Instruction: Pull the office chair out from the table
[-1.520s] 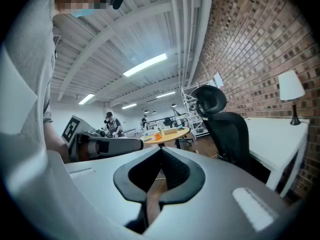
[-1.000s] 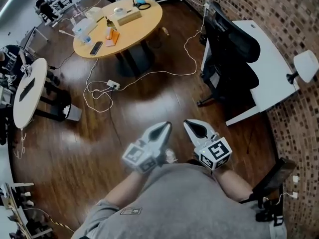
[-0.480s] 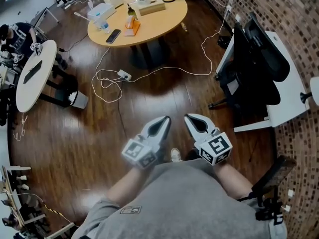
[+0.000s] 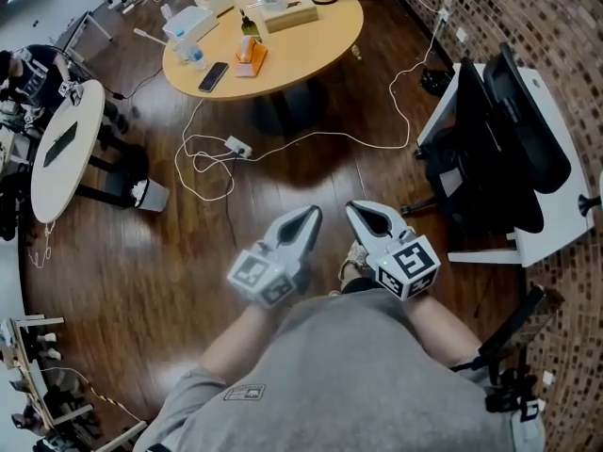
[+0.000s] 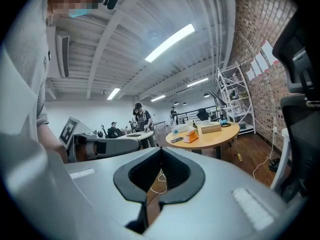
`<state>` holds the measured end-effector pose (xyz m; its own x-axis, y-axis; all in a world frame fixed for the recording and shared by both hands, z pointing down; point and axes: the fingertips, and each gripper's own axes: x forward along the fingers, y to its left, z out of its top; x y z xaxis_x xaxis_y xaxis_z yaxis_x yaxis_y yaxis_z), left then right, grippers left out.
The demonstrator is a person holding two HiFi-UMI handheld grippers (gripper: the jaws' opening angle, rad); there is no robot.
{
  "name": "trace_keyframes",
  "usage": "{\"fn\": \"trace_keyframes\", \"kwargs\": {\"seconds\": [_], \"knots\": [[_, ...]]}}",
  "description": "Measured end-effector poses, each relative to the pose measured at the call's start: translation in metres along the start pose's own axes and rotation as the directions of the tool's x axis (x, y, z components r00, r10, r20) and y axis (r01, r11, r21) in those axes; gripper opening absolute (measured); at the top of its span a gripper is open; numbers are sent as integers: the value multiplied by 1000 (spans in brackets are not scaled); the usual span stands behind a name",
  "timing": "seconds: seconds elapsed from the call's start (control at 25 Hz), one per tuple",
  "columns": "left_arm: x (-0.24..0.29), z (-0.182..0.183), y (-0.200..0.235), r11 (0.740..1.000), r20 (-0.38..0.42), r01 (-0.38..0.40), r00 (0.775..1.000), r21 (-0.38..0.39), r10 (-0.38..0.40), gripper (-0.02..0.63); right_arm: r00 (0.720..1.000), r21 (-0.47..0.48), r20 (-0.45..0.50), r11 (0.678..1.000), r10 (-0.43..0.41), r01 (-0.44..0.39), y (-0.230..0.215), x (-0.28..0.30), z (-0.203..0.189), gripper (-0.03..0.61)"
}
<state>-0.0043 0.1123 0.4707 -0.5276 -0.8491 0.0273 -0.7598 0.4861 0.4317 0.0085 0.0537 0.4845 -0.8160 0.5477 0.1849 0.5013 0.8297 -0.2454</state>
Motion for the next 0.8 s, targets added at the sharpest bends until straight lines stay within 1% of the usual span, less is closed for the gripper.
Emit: {"fn": "trace_keyframes", "kwargs": {"seconds": [0.12, 0.24, 0.4, 0.52, 0.64, 0.72, 0.8], "knots": [[37, 15, 20, 999, -30, 9, 1000, 50, -7, 2, 1000, -8, 4, 1000, 8, -8, -32, 24, 20, 11], [78, 33, 42, 995, -40, 29, 999, 100, -25, 0, 1000, -26, 12, 1000, 13, -12, -65, 48, 38, 11], [120, 43, 53, 986, -61, 87, 995, 141, -79, 2, 1000, -28, 22, 999, -14, 15, -101, 64, 49, 11], [146, 51, 54, 977, -78, 146, 988, 157, -135, 2, 998, -14, 31, 998, -58, 59, -123, 70, 57, 11], [171, 52, 57, 965, -106, 214, 974, 148, -200, 2, 992, -2, 36, 993, -117, 117, -141, 71, 63, 11], [188, 52, 62, 955, -123, 264, 961, 133, -249, 2, 986, 6, 35, 986, -164, 164, -154, 76, 64, 11], [207, 54, 69, 938, -147, 326, 940, 115, -308, 2, 972, 16, 39, 973, -230, 230, -170, 82, 67, 11]]}}
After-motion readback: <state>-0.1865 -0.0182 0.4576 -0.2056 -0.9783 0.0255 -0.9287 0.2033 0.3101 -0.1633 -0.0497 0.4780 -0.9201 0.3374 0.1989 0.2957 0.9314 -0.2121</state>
